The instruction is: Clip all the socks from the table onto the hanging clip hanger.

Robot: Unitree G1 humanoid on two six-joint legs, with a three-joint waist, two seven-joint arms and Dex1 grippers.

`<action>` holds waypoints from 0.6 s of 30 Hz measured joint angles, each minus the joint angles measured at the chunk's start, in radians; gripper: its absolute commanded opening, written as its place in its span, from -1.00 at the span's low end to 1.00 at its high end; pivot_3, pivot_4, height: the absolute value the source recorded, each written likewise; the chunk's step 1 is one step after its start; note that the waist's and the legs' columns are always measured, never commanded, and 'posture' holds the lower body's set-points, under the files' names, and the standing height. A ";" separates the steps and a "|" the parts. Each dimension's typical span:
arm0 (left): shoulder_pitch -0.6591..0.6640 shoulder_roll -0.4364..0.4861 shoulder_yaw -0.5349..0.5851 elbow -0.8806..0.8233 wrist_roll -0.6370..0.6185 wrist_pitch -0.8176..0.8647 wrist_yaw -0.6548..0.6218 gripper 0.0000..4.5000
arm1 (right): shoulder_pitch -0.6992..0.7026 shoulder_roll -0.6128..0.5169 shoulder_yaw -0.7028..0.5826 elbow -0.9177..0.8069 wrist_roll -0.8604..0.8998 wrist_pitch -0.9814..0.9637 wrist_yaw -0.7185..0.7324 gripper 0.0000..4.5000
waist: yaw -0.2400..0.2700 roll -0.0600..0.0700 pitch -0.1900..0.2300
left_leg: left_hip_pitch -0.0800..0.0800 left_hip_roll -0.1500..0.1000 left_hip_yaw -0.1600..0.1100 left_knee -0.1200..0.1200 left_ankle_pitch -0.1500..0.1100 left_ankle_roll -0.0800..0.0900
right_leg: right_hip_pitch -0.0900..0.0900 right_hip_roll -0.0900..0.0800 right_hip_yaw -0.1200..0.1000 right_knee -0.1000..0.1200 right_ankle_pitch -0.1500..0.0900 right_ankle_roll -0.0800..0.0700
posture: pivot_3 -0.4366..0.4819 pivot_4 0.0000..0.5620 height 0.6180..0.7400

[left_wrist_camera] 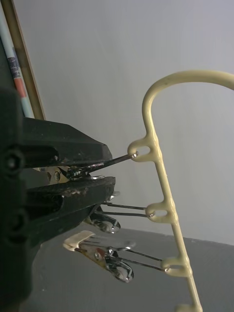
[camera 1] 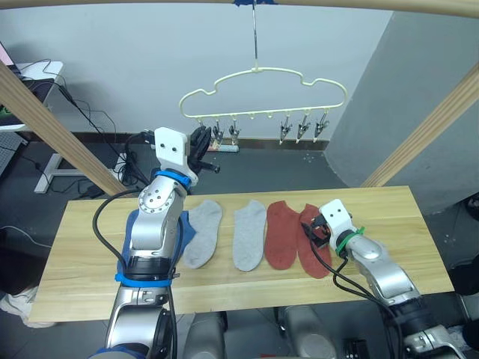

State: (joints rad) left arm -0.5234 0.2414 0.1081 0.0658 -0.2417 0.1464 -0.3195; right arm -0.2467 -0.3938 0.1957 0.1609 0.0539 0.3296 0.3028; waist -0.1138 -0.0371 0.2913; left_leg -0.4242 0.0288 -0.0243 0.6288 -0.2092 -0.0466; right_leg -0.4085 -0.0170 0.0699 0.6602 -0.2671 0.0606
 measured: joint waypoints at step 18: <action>0.005 0.043 0.018 -0.088 -0.142 0.190 -0.103 -0.96 | -0.055 0.085 -0.049 0.092 0.004 0.042 0.026 -0.97 | 0.001 0.001 0.000 | 0.000 0.000 -0.001 0.001 0.000 0.000 | 0.000 0.000 0.000 0.002 0.001 0.001 | -0.43 0.12 1.00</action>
State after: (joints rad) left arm -0.5187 0.2846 0.1265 -0.0225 -0.3834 0.3360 -0.4220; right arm -0.3019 -0.3087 0.1467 0.2526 0.0581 0.3719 0.3291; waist -0.1127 -0.0363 0.2918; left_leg -0.4241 0.0287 -0.0248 0.6297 -0.2090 -0.0468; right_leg -0.4084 -0.0172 0.0697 0.6620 -0.2664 0.0613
